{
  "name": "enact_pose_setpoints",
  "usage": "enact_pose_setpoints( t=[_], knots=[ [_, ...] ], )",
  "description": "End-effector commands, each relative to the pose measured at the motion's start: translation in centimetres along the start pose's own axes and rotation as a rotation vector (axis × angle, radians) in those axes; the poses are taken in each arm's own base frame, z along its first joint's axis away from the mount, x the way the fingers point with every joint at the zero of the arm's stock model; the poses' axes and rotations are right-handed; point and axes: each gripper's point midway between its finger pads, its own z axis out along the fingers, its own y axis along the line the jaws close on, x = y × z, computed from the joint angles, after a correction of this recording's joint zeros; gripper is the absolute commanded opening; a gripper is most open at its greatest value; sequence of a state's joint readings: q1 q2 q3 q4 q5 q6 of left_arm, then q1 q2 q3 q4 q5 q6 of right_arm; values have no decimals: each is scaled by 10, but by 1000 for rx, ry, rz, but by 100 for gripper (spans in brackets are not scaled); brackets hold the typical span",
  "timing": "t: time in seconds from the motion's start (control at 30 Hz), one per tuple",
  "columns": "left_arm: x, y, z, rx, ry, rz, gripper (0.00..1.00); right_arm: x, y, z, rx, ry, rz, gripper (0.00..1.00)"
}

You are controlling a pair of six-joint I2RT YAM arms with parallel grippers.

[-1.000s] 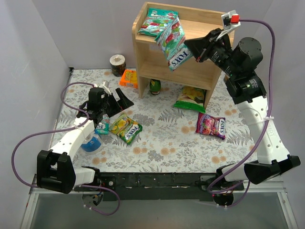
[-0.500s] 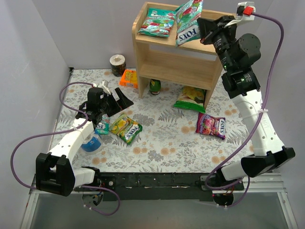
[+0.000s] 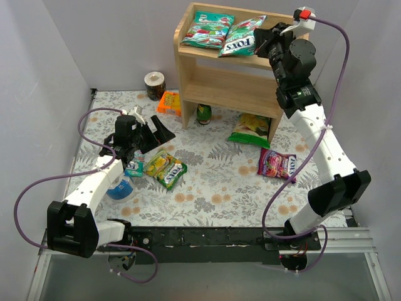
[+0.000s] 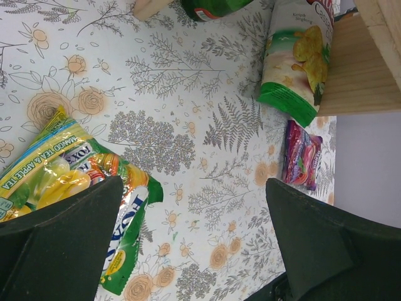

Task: Place and organize the candy bags onto the shelf

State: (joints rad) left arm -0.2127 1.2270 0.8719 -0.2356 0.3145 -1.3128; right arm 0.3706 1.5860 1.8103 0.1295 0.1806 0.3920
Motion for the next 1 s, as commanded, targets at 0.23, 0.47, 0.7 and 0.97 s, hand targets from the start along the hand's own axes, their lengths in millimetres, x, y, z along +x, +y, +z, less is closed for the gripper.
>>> enact_pose_setpoints(
  t=[0.23, 0.47, 0.7, 0.97],
  knots=[
    [-1, -1, -5, 2, -17, 14, 98, -29, 0, 10, 35, -49, 14, 1],
    [-1, -1, -4, 0, -18, 16, 98, -10, -14, 16, 81, 8, 14, 1],
    [-1, 0, -4, -4, -17, 14, 98, -5, -18, 18, 101, 36, 16, 20],
    [-2, 0, -3, -8, -22, 13, 98, -28, -17, 5, 121, -4, 9, 54]
  ],
)
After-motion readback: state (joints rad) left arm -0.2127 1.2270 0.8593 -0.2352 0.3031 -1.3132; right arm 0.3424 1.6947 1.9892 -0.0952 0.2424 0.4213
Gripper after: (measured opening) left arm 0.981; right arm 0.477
